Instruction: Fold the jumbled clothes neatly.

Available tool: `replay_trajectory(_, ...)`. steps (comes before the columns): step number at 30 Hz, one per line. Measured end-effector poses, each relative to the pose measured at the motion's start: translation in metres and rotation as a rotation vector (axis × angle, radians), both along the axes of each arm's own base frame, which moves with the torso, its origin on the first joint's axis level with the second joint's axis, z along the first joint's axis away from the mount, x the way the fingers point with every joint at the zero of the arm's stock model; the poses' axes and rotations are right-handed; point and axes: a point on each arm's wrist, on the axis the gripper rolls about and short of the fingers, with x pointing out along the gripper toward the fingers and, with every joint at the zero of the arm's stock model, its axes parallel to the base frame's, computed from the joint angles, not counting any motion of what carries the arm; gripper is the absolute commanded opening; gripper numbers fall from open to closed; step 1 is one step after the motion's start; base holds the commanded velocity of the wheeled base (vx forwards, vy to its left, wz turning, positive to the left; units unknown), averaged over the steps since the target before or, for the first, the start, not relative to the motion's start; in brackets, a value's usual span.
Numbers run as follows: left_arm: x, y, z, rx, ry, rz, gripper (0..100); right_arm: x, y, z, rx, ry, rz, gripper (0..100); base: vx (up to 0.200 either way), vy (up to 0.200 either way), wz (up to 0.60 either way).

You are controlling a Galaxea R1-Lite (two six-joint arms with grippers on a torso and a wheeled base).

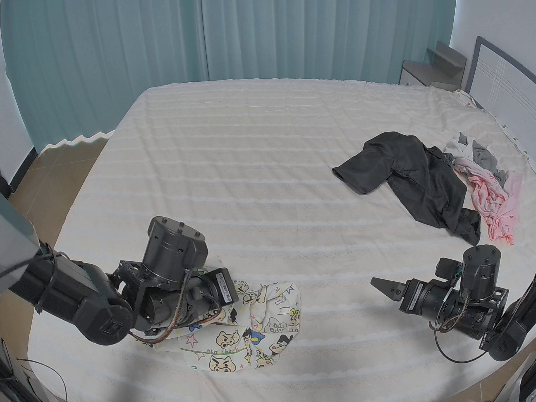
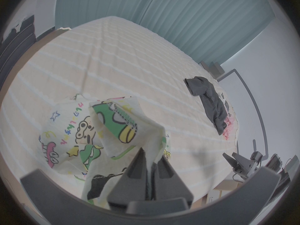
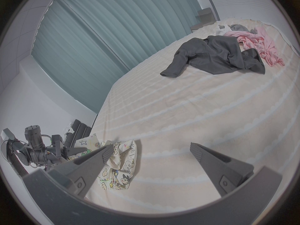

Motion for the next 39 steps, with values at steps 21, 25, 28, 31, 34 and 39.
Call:
replay_trajectory(21, -0.009, -0.015, 0.004, -0.084, 0.030, -0.029, 100, 0.000, 0.001, -0.002, -0.004, 0.006, 0.002, 100, 0.000, 0.000, 0.00)
replay_trajectory(25, -0.012, -0.003, 0.016, -0.110, 0.004, -0.009, 100, 0.000, 0.000, -0.002, -0.005, 0.008, 0.002, 100, 0.000, 0.000, 0.00)
replay_trajectory(28, -0.019, 0.014, 0.025, -0.134, -0.010, 0.008, 100, 0.000, 0.001, -0.002, -0.006, 0.007, 0.004, 100, 0.000, 0.000, 0.00)
replay_trajectory(31, -0.032, 0.034, 0.028, -0.147, -0.004, 0.025, 100, 0.000, 0.001, -0.002, -0.006, 0.008, 0.005, 100, 0.000, 0.000, 0.00)
replay_trajectory(34, -0.045, 0.053, 0.026, -0.151, 0.008, 0.045, 100, -0.001, 0.001, -0.002, -0.007, 0.008, 0.007, 100, 0.000, 0.000, 0.00)
replay_trajectory(39, -0.068, 0.081, 0.024, -0.165, 0.002, 0.094, 100, -0.001, 0.002, -0.002, -0.008, 0.009, 0.011, 100, -0.200, 0.000, 0.00)
